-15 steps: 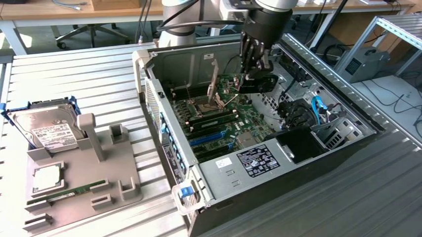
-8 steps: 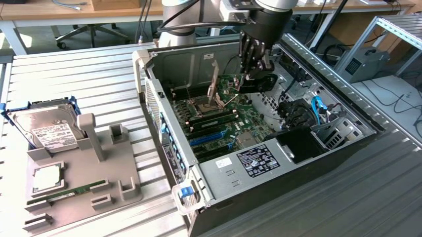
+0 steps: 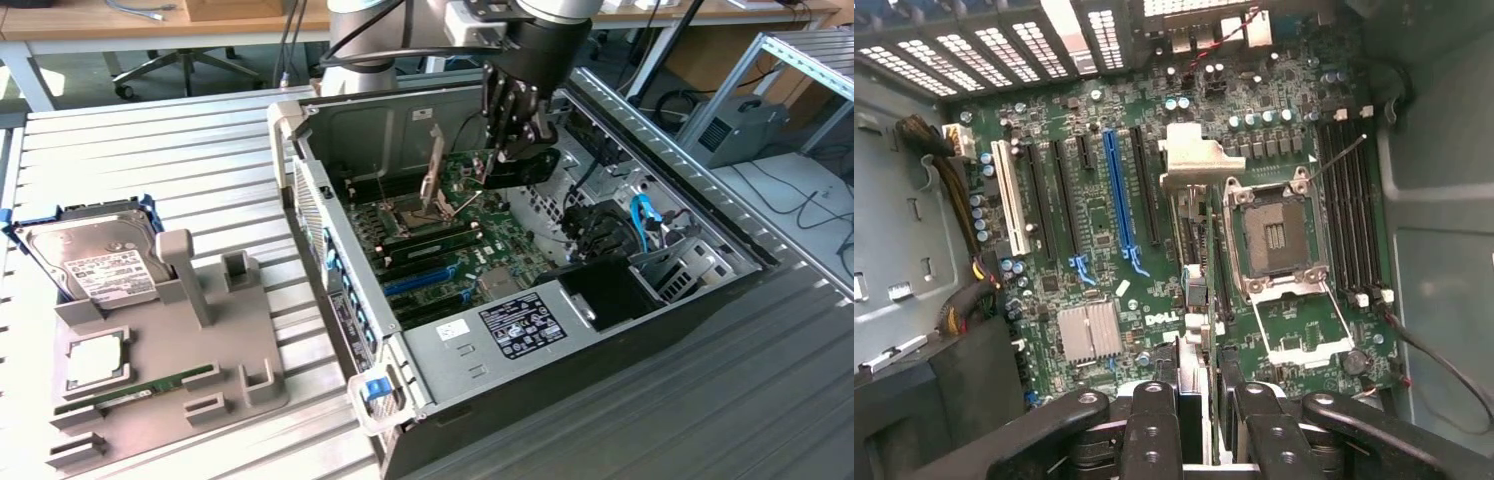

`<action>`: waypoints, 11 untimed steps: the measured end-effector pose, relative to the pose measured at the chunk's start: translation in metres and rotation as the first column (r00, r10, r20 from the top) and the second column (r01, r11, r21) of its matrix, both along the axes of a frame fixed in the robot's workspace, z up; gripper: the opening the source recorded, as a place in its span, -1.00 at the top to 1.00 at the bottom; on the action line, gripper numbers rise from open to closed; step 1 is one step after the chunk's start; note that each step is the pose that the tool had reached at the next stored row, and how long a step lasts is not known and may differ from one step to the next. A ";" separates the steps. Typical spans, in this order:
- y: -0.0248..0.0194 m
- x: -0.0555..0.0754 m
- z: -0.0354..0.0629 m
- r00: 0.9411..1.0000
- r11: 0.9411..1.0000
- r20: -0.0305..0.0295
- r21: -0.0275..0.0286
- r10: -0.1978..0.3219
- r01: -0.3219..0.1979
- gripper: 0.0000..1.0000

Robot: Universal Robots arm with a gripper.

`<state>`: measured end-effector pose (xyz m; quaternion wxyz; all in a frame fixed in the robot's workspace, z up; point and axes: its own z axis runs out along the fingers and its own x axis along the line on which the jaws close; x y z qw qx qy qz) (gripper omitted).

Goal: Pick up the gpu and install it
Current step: 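Insert the gpu into the slot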

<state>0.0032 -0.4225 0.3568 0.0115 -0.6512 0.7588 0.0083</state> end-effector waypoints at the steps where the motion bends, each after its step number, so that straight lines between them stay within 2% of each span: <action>1: 0.0000 0.000 0.0000 1.000 1.000 0.000 0.000 0.005 -0.005 0.46; 11: 0.0000 0.000 0.0000 0.998 0.998 0.000 0.000 0.068 -0.068 0.46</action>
